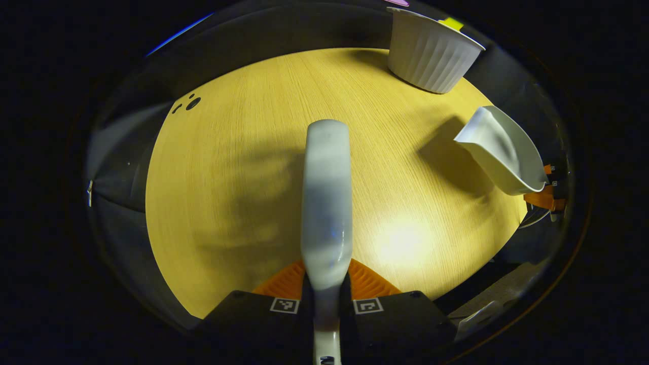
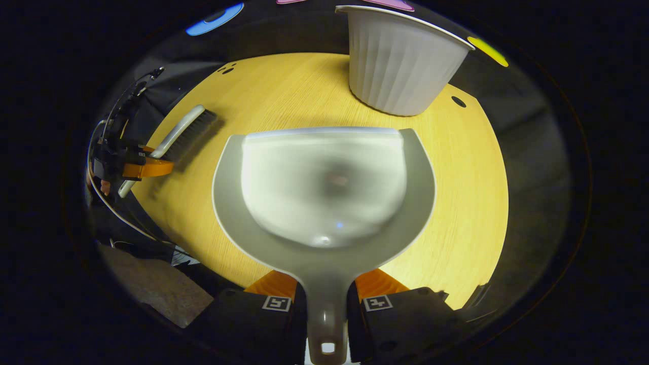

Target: Pick up the small broom and dustpan from the desktop, sweep the trash into the dustpan with the broom, and then empty the trash into the garbage bin.

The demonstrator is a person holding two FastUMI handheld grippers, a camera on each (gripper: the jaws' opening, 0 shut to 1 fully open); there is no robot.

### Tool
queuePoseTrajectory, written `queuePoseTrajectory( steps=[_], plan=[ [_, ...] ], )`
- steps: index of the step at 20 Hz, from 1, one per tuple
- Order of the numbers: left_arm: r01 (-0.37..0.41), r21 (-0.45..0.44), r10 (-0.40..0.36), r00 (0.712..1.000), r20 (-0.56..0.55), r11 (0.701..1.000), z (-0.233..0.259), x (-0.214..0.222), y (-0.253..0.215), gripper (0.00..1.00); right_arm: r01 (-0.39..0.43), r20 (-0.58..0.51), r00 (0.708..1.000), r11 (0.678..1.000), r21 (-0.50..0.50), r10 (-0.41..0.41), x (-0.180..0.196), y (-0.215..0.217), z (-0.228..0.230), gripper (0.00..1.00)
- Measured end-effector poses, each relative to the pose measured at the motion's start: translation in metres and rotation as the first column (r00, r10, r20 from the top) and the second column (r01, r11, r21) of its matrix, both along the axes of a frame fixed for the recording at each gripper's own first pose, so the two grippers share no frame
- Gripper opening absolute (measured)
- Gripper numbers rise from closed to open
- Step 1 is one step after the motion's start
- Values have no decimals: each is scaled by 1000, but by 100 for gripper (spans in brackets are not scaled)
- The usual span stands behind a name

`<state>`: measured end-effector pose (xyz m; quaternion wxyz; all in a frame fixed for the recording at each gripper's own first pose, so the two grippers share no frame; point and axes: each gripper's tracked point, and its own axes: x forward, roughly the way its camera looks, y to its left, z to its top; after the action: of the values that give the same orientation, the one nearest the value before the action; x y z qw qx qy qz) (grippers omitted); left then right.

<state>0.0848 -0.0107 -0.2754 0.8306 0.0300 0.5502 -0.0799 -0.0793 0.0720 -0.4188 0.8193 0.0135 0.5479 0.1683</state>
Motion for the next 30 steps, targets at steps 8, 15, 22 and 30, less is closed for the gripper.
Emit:
queuePoseTrajectory(
  steps=[8,15,22,30],
  plan=[
    [4,28,-3,1000,-17,1000,-4,1,1,25,-20,-2,1000,999,-27,20,14,15,-26,37],
    [4,39,-3,999,-32,999,-7,3,1,28,-29,-29,999,999,-27,28,12,22,-43,37],
    [32,86,-30,999,-21,996,-8,0,6,26,-25,-48,999,1000,-9,25,1,26,-48,42],
    [25,111,-28,999,28,994,14,-19,16,31,-2,-6,1000,999,48,3,-9,12,-4,39]
  ],
)
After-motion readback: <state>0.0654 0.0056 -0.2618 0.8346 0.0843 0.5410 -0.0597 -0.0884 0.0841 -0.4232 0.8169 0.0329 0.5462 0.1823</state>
